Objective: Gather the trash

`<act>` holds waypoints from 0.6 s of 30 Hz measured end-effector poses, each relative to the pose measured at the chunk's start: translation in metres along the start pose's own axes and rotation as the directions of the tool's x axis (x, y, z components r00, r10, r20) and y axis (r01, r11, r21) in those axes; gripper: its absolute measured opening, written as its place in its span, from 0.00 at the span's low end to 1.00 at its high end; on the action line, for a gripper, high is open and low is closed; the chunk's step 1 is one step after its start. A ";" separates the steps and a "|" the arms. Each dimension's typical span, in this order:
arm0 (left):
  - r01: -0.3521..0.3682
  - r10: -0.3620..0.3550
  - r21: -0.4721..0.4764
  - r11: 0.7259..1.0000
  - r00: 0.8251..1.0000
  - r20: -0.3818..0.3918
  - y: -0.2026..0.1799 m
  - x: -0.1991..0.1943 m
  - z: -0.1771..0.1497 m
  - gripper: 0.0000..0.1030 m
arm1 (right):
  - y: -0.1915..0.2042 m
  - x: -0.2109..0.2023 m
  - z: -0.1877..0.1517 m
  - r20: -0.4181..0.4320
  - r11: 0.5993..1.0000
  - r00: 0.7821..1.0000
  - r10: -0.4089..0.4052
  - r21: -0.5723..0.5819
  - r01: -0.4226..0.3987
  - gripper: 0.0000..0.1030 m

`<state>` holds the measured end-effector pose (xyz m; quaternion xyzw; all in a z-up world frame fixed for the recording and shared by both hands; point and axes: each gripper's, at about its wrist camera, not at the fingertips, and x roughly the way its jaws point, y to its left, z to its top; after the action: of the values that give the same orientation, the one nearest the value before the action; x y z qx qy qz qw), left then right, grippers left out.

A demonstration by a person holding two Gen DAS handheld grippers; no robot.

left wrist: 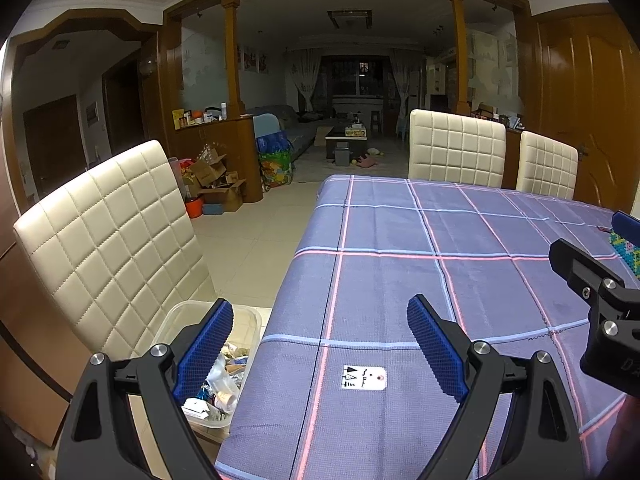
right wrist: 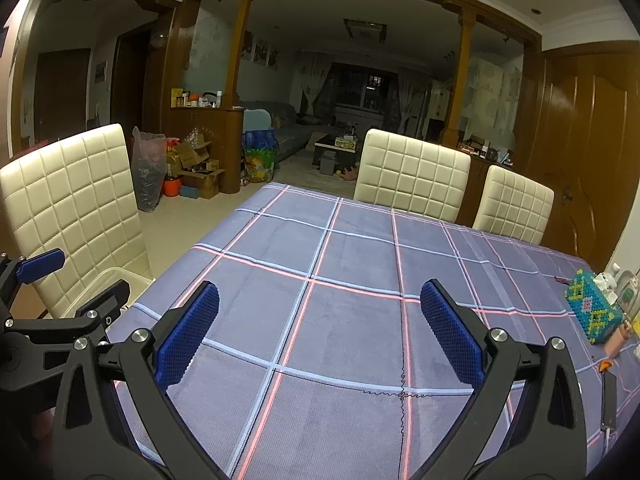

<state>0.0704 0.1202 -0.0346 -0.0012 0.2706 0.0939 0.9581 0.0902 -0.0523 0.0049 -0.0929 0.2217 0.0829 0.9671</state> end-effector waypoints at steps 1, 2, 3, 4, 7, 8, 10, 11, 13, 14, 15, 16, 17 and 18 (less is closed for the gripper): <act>0.000 0.000 0.000 1.000 1.000 0.001 0.000 0.000 0.000 0.84 | 0.000 0.000 0.000 -0.001 1.000 1.000 0.002 0.001 -0.002 0.96; -0.001 0.001 0.000 1.000 1.000 0.003 0.000 0.000 0.000 0.84 | 0.000 0.000 0.000 -0.001 1.000 1.000 0.005 0.003 -0.005 0.96; -0.001 0.001 0.001 1.000 1.000 0.005 0.000 -0.001 0.000 0.84 | 0.000 0.000 0.000 0.000 1.000 1.000 0.006 0.004 -0.006 0.96; -0.001 0.001 0.001 1.000 1.000 0.006 0.000 -0.001 -0.001 0.84 | 0.000 0.000 0.000 0.001 1.000 1.000 0.005 0.004 -0.005 0.96; 0.000 0.000 0.000 1.000 1.000 0.007 0.000 -0.001 -0.001 0.84 | -0.001 -0.001 0.000 0.004 1.000 1.000 0.005 0.003 -0.005 0.96; 0.002 -0.002 0.000 1.000 1.000 0.007 -0.001 -0.001 -0.001 0.84 | -0.001 0.000 0.000 0.003 1.000 1.000 0.002 0.003 -0.002 0.96; 0.015 -0.015 -0.001 1.000 1.000 0.006 0.000 -0.001 -0.001 0.84 | -0.001 0.000 0.000 0.000 1.000 1.000 0.002 0.005 -0.002 0.96; 0.019 -0.019 -0.002 1.000 1.000 0.007 -0.001 -0.002 -0.001 0.84 | -0.001 0.000 0.001 -0.001 1.000 1.000 0.003 0.006 -0.003 0.96; 0.023 -0.023 -0.002 1.000 1.000 0.008 0.000 -0.003 -0.001 0.84 | -0.002 0.000 0.001 -0.001 1.000 1.000 0.005 0.009 -0.005 0.96; 0.026 -0.026 -0.003 1.000 1.000 0.008 0.000 -0.003 -0.001 0.84 | -0.002 0.000 0.001 -0.002 1.000 1.000 0.006 0.008 -0.006 0.96; 0.027 -0.027 -0.002 1.000 1.000 0.009 0.000 -0.003 -0.001 0.84 | -0.001 0.000 0.000 -0.002 1.000 1.000 0.005 0.006 -0.005 0.96; 0.025 -0.025 -0.001 1.000 1.000 0.010 0.000 -0.004 -0.001 0.84 | -0.001 0.000 0.000 -0.002 1.000 1.000 0.004 0.004 -0.004 0.96; 0.024 -0.024 0.001 1.000 1.000 0.011 0.000 -0.004 -0.001 0.84 | -0.001 0.000 0.000 -0.003 1.000 1.000 0.003 0.004 -0.003 0.96; 0.024 -0.024 0.001 1.000 1.000 0.010 0.000 -0.004 -0.001 0.84 | -0.002 0.000 0.000 -0.004 1.000 1.000 0.005 0.006 -0.005 0.96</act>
<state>0.0668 0.1194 -0.0337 -0.0034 0.2658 0.0823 0.9605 0.0905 -0.0540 0.0052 -0.0895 0.2239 0.0847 0.9668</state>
